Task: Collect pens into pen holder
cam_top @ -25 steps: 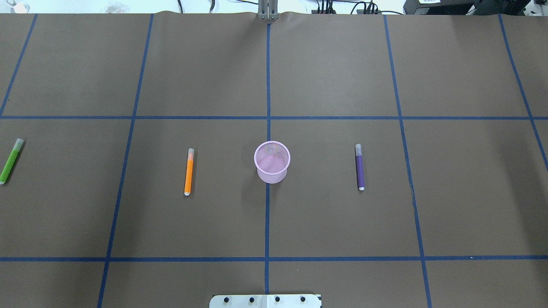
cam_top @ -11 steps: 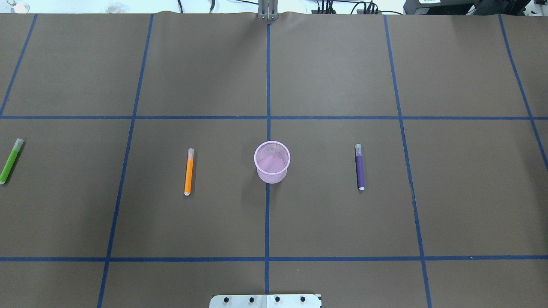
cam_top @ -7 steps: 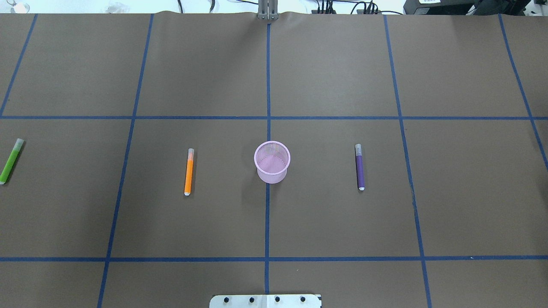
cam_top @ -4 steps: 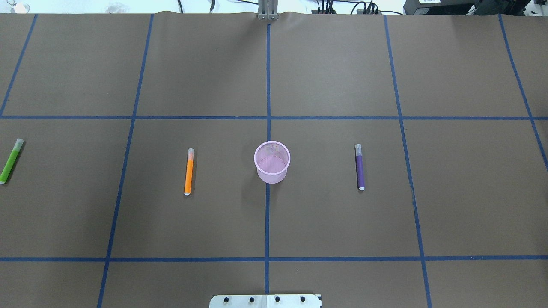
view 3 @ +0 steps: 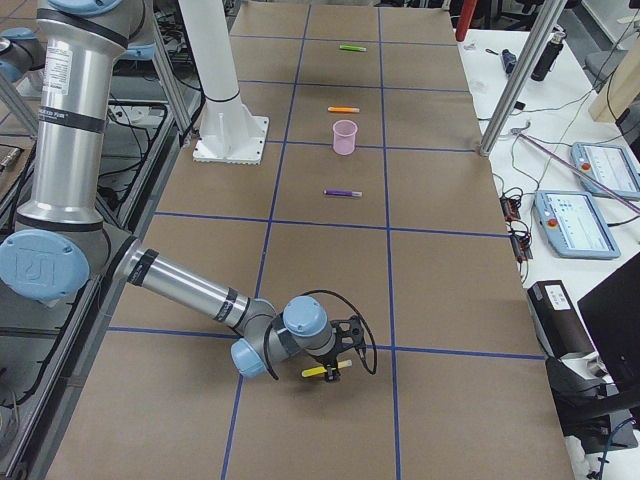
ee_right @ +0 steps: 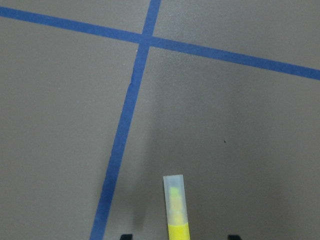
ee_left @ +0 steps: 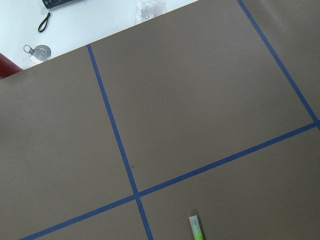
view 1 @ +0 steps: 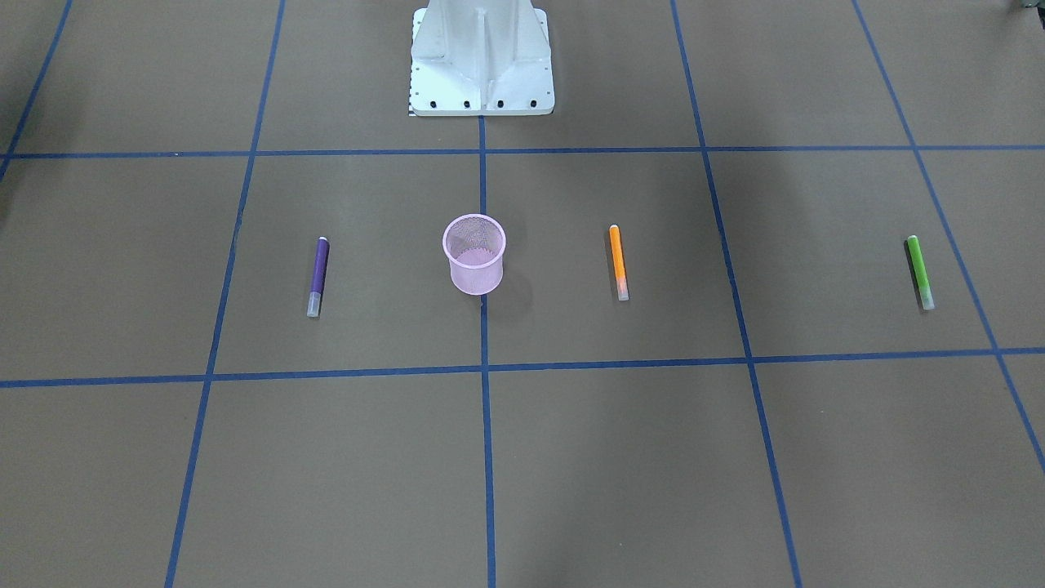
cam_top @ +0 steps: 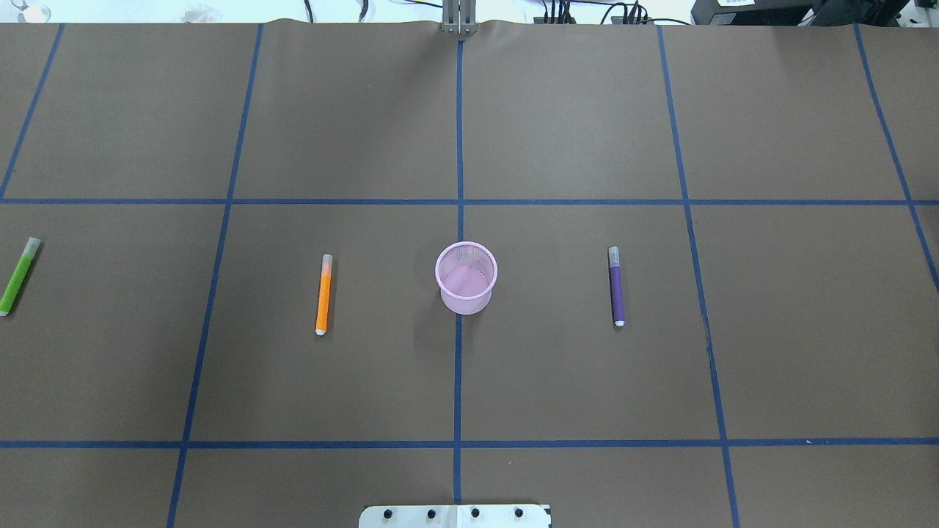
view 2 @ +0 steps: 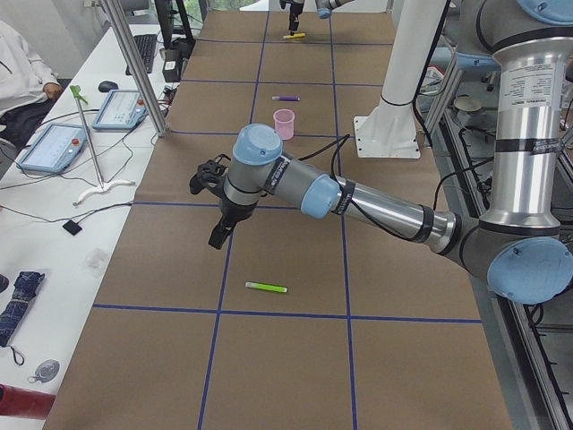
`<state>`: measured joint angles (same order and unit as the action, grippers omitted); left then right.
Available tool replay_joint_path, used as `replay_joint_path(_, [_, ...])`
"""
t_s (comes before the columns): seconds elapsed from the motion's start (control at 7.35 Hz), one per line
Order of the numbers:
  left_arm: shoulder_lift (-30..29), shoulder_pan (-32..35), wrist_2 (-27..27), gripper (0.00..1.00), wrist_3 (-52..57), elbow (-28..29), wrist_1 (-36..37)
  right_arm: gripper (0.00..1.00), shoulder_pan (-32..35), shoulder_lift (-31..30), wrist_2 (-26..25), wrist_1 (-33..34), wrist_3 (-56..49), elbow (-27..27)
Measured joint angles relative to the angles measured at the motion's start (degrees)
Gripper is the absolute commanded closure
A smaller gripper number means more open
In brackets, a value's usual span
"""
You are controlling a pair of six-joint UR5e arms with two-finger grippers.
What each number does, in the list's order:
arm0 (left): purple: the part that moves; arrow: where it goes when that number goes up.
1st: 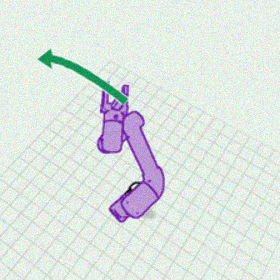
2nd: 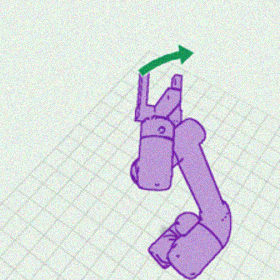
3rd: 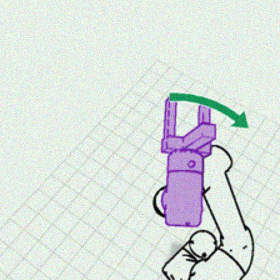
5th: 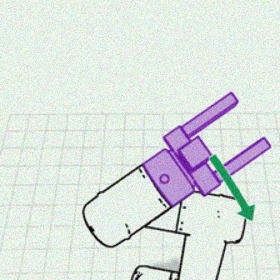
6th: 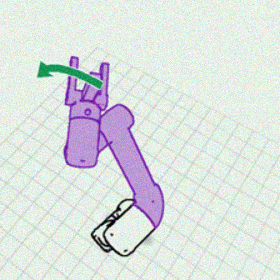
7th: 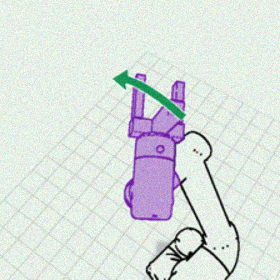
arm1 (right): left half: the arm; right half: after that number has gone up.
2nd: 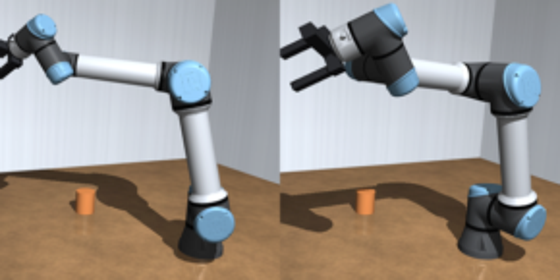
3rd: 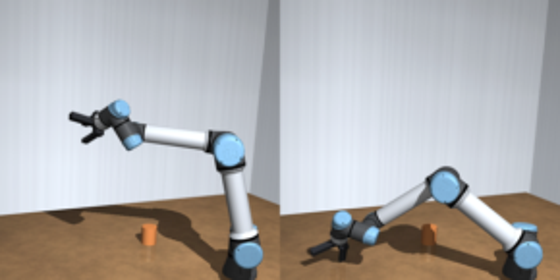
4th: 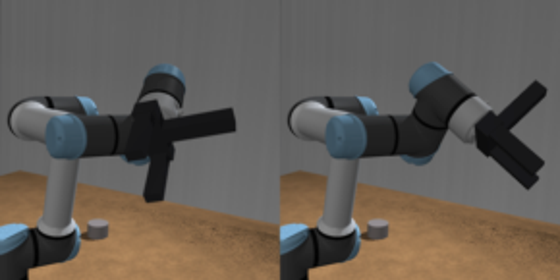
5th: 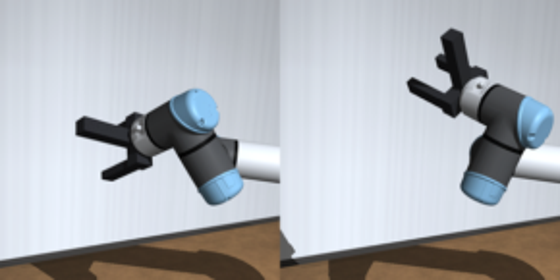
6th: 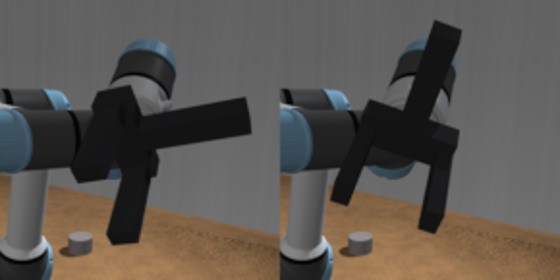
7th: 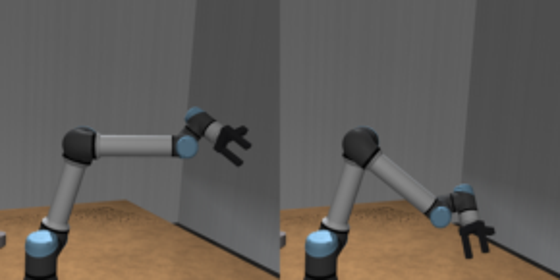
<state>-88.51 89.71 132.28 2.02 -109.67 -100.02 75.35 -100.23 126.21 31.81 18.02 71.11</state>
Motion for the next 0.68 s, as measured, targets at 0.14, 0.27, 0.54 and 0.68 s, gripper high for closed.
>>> replay_joint_path(0.14, [0.00, 0.00, 0.00, 0.00, 0.00, -0.04, 0.00, 0.57, -0.53, 0.35, -0.69, 0.00, 0.00, -0.49])
replay_joint_path(0.27, [0.00, -0.01, 0.00, 0.00, 0.02, -0.08, 0.00, 0.58, -0.76, 0.54, -0.99, 0.00, 0.00, -0.77])
replay_joint_path(0.54, [0.00, -0.04, 0.00, 0.00, 0.08, -0.10, -0.02, 0.57, -1.06, 0.69, -1.21, 0.04, 0.00, -1.17])
replay_joint_path(0.68, [0.00, -0.03, 0.00, 0.00, 0.08, -0.14, -0.06, 0.57, -1.27, 1.01, -1.25, 0.01, -0.02, -1.75])
